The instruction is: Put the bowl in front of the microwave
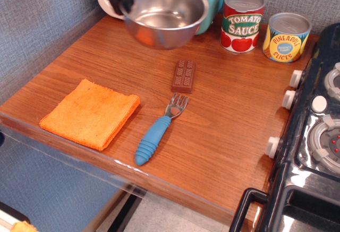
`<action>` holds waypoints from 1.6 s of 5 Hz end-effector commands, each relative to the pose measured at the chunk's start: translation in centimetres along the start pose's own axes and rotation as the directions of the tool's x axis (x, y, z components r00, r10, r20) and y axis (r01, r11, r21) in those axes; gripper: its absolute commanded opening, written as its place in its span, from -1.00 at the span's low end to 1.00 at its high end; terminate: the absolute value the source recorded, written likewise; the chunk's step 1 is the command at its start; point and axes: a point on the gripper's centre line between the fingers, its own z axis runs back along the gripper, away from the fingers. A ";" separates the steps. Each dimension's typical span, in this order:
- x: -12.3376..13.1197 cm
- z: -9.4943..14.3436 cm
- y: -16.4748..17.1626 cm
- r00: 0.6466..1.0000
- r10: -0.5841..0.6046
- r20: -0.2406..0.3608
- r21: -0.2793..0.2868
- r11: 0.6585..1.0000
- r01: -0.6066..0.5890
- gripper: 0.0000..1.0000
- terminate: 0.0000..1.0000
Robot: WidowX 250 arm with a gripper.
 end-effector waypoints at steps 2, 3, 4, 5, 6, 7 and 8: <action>3.1 -0.1 11.4 0.998 0.066 0.015 0.135 0.988 -0.068 -1.00 -1.00; 3.7 -1.7 12.8 0.995 0.103 -0.004 0.144 0.984 -0.101 -1.00 -1.00; 3.7 -2.3 12.5 0.994 0.110 -0.007 0.134 0.985 -0.108 -1.00 -1.00; 3.8 -2.8 12.3 0.994 0.110 -0.005 0.141 0.984 -0.108 -1.00 -1.00; 3.9 -2.1 12.6 0.993 0.116 0.016 0.161 0.980 -0.117 1.00 -1.00; 3.7 -0.2 12.4 0.993 0.101 0.061 0.146 0.983 -0.109 1.00 -1.00; 2.9 2.4 11.5 0.994 0.072 0.087 0.108 0.991 -0.081 1.00 -1.00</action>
